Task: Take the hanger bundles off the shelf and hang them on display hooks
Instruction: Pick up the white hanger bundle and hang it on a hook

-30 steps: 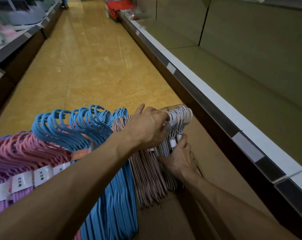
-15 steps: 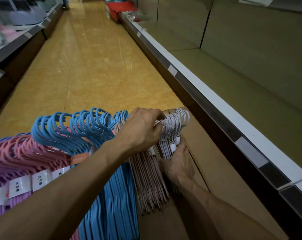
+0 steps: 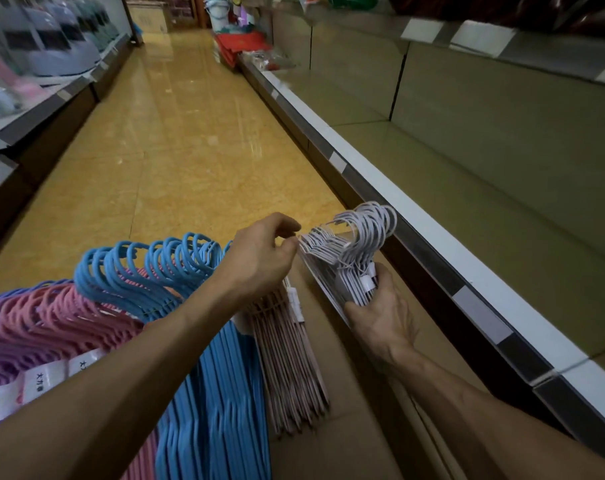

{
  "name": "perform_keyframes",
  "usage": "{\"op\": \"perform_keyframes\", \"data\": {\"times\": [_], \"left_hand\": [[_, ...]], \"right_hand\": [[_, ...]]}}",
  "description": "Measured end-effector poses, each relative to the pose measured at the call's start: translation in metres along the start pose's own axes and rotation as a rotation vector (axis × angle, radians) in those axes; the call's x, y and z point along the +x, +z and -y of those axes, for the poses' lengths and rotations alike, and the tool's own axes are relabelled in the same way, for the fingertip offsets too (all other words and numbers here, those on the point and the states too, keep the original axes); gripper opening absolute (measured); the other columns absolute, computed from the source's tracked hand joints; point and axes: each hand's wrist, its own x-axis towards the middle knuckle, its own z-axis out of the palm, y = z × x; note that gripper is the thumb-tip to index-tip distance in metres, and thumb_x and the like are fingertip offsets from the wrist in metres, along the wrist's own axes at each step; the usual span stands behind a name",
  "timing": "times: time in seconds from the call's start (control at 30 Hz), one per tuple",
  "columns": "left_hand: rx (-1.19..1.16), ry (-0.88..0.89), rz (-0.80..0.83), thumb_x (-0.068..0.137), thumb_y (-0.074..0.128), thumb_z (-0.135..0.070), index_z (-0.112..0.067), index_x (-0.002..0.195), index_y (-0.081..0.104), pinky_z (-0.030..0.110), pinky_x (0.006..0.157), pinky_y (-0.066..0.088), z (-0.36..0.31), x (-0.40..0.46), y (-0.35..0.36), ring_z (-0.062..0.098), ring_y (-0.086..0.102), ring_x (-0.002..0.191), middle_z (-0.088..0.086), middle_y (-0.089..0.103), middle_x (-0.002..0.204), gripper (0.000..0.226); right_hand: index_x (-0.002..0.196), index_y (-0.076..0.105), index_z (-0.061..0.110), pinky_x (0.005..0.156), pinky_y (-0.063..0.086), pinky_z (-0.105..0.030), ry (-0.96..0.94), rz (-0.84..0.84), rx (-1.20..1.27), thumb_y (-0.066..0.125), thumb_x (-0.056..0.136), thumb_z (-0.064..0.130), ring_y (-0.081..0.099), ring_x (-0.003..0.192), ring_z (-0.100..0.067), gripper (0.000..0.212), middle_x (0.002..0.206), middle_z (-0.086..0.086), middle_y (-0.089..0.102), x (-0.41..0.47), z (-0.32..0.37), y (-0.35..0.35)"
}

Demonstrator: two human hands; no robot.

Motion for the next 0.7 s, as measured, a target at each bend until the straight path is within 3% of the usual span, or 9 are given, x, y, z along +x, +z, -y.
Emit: {"op": "perform_keyframes", "data": {"times": [0.13, 0.3, 0.37, 0.43, 0.5, 0.57, 0.63, 0.7], "left_hand": [[-0.11, -0.086, -0.059, 0.099, 0.053, -0.02, -0.019, 0.129, 0.058, 0.025, 0.093, 0.043, -0.006, -0.003, -0.015, 0.011, 0.057, 0.114, -0.005, 0.062, 0.116, 0.03], [-0.129, -0.136, -0.158, 0.098, 0.054, -0.02, -0.016, 0.132, 0.055, 0.03, 0.087, 0.047, -0.02, -0.007, -0.036, 0.017, 0.058, 0.109, 0.001, 0.062, 0.117, 0.034], [-0.195, -0.194, -0.174, 0.098, 0.055, -0.024, -0.017, 0.133, 0.053, 0.034, 0.087, 0.049, -0.026, -0.01, -0.044, 0.018, 0.058, 0.106, 0.0, 0.061, 0.116, 0.036], [-0.305, -0.269, -0.168, 0.097, 0.058, -0.025, -0.016, 0.134, 0.051, 0.038, 0.094, 0.049, -0.031, -0.011, -0.05, 0.02, 0.059, 0.105, 0.001, 0.06, 0.115, 0.038], [-0.483, -0.345, -0.152, 0.096, 0.062, -0.024, -0.013, 0.135, 0.049, 0.043, 0.1, 0.048, -0.035, -0.013, -0.056, 0.024, 0.059, 0.111, 0.006, 0.06, 0.12, 0.043], [-0.67, -0.399, -0.136, 0.096, 0.062, -0.02, -0.01, 0.131, 0.052, 0.047, 0.1, 0.049, -0.04, -0.015, -0.062, 0.028, 0.061, 0.113, 0.01, 0.062, 0.121, 0.039], [-0.844, -0.417, -0.154, 0.095, 0.06, -0.014, -0.005, 0.122, 0.057, 0.048, 0.092, 0.054, -0.045, -0.017, -0.069, 0.028, 0.063, 0.104, 0.011, 0.064, 0.112, 0.029], [-1.021, -0.426, -0.227, 0.095, 0.056, -0.009, -0.004, 0.113, 0.057, 0.039, 0.069, 0.059, -0.05, -0.019, -0.077, 0.023, 0.059, 0.086, 0.011, 0.058, 0.095, 0.019]], "right_hand": [[0.15, 0.027, 0.035, 0.081, 0.044, -0.037, -0.042, 0.009, 0.11, 0.07, 0.08, 0.036, 0.059, 0.109, -0.026, 0.082, 0.126, -0.002, 0.061, 0.008, 0.015, -0.035], [0.138, 0.034, 0.048, 0.088, 0.053, -0.053, -0.154, -0.003, 0.266, 0.062, 0.062, 0.062, 0.065, 0.098, -0.028, 0.083, 0.107, 0.001, 0.069, 0.007, 0.043, -0.062], [0.134, 0.041, 0.044, 0.083, 0.055, -0.047, -0.203, 0.037, 0.329, 0.067, 0.064, 0.053, 0.067, 0.091, -0.019, 0.076, 0.099, 0.006, 0.069, 0.003, 0.053, -0.073], [0.126, 0.05, 0.037, 0.074, 0.055, -0.034, -0.281, 0.072, 0.399, 0.073, 0.072, 0.032, 0.067, 0.08, -0.007, 0.058, 0.091, 0.007, 0.069, -0.002, 0.061, -0.084], [0.12, 0.051, 0.037, 0.07, 0.055, -0.025, -0.345, 0.133, 0.443, 0.074, 0.079, 0.016, 0.067, 0.079, -0.002, 0.052, 0.093, 0.008, 0.069, -0.008, 0.069, -0.094], [0.125, 0.052, 0.036, 0.076, 0.056, -0.022, -0.393, 0.213, 0.444, 0.075, 0.08, 0.02, 0.068, 0.085, -0.001, 0.053, 0.1, 0.009, 0.069, -0.017, 0.077, -0.099], [0.131, 0.052, 0.04, 0.081, 0.057, -0.027, -0.436, 0.277, 0.433, 0.076, 0.075, 0.034, 0.067, 0.09, 0.002, 0.061, 0.103, 0.014, 0.07, -0.026, 0.087, -0.103], [0.135, 0.05, 0.044, 0.081, 0.056, -0.027, -0.467, 0.318, 0.425, 0.075, 0.072, 0.038, 0.067, 0.091, 0.002, 0.068, 0.106, 0.016, 0.069, -0.033, 0.096, -0.106]]}}
